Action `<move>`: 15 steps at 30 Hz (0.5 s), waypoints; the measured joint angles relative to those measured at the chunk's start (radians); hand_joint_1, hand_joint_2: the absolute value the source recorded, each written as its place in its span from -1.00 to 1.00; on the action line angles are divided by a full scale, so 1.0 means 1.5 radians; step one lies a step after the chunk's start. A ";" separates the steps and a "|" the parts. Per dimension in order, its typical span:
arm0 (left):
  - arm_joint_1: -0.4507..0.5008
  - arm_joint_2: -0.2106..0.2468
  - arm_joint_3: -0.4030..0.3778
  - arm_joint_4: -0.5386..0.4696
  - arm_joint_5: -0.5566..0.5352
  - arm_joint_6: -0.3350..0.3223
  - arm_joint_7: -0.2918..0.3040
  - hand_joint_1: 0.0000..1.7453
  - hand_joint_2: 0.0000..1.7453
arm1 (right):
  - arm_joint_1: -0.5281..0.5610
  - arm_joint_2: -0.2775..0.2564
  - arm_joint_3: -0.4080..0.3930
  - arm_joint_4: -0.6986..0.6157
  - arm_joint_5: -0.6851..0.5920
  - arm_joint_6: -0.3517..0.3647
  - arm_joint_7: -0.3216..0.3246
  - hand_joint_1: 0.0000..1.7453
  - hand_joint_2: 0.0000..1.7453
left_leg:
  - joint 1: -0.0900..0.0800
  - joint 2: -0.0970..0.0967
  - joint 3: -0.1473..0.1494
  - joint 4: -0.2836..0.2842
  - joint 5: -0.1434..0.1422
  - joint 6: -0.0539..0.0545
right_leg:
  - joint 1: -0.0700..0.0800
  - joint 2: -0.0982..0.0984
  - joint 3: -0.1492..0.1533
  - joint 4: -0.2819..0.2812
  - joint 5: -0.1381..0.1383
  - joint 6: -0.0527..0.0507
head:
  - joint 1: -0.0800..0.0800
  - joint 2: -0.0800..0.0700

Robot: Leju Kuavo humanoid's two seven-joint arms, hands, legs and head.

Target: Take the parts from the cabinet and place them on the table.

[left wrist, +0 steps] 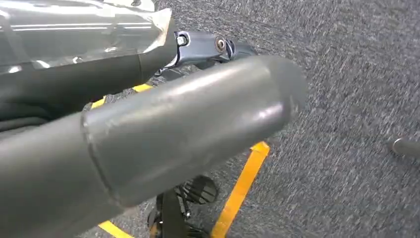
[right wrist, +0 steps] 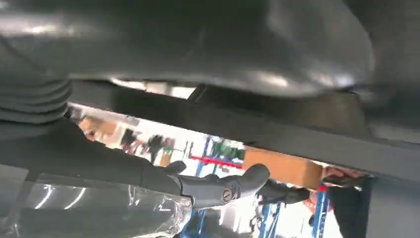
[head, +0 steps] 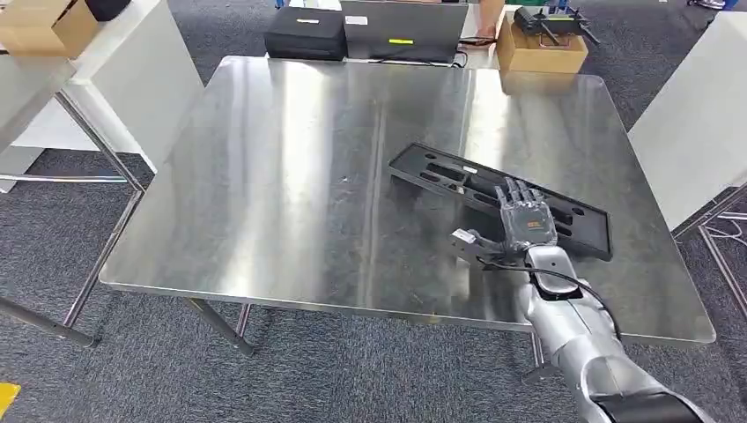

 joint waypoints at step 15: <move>0.000 -0.011 0.034 0.000 -0.010 0.021 -0.021 -1.00 -1.00 | 0.373 0.055 -0.057 -0.674 -0.332 -0.264 -0.239 -1.00 -1.00 | 0.001 0.000 0.000 -0.001 -0.004 -0.001 | 0.000 0.001 0.000 0.000 -0.002 -0.003 | 0.000 0.000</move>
